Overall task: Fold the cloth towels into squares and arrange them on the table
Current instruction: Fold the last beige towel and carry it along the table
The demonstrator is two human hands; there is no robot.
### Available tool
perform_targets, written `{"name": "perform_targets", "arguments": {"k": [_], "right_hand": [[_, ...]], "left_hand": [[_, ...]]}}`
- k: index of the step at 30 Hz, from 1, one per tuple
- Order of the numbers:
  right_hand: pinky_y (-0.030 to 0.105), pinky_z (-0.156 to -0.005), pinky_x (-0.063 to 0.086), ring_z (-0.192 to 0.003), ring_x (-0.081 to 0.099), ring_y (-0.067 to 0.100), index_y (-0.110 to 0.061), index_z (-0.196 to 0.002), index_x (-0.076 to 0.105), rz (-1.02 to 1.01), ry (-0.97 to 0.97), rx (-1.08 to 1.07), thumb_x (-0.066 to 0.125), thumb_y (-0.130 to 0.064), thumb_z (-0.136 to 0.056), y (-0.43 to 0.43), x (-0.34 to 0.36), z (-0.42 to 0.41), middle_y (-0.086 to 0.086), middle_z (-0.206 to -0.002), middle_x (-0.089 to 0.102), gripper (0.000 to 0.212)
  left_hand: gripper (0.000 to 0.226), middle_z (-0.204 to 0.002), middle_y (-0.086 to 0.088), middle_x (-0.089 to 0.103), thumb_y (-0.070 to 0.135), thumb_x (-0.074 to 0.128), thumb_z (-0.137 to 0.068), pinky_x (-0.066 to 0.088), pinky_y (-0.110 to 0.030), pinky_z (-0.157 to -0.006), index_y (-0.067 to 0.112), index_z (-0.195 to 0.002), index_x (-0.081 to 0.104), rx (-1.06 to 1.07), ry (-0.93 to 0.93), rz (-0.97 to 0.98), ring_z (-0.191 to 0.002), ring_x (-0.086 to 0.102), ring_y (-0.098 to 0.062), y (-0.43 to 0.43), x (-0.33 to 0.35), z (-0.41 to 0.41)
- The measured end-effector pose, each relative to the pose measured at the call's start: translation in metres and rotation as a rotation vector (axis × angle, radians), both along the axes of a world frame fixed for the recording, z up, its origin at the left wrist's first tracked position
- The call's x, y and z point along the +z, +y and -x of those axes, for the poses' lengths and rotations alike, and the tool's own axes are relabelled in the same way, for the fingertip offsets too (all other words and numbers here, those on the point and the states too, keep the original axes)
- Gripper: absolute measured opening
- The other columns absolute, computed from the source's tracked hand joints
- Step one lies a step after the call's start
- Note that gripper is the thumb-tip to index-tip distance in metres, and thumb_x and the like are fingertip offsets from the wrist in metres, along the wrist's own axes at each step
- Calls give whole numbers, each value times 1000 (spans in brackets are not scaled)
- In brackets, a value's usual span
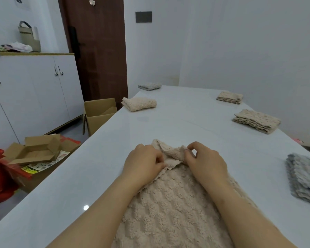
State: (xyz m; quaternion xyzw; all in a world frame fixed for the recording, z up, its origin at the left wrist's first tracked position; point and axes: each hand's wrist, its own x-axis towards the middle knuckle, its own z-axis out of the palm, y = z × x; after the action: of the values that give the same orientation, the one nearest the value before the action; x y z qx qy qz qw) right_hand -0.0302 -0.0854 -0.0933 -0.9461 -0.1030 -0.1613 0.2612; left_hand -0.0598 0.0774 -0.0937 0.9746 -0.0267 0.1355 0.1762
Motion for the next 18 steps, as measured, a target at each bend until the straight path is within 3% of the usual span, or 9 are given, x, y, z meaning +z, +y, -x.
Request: {"name": "perform_targets", "arguments": {"k": [6, 9, 14, 18], "right_hand": [[25, -54, 40, -64, 57, 15, -28, -99, 58, -115, 22, -51, 40, -34, -93, -1, 6, -1, -4, -66, 61, 20], [25, -52, 40, -59, 56, 15, -28, -97, 56, -179, 63, -47, 41, -33, -93, 4, 11, -2, -4, -63, 59, 17], [23, -51, 36, -59, 53, 11, -26, -100, 58, -202, 63, -66, 41, -31, -93, 6, 15, -3, -7, -66, 57, 18], [27, -57, 44, -65, 57, 14, -23, -105, 57, -319, 69, -100, 42, -28, -93, 3, 18, -6, -3, -75, 65, 21]], "left_hand": [[11, -76, 13, 63, 27, 63, -85, 40, -16, -65, 22, -78, 70, 112, -43, 460, -74, 54, -1, 19, 15, 1], [16, -75, 5, 65, 23, 62, -86, 42, -22, -65, 24, -71, 66, 238, -52, 684, -74, 57, -10, 39, 18, 0], [13, -91, 2, 62, 25, 51, -90, 42, -29, -66, 22, -81, 61, 477, 56, 172, -83, 54, -18, 57, 6, 1], [11, -99, -3, 57, 20, 47, -89, 40, -31, -65, 19, -86, 57, 531, 53, 200, -84, 53, -22, 59, 4, 1]]}}
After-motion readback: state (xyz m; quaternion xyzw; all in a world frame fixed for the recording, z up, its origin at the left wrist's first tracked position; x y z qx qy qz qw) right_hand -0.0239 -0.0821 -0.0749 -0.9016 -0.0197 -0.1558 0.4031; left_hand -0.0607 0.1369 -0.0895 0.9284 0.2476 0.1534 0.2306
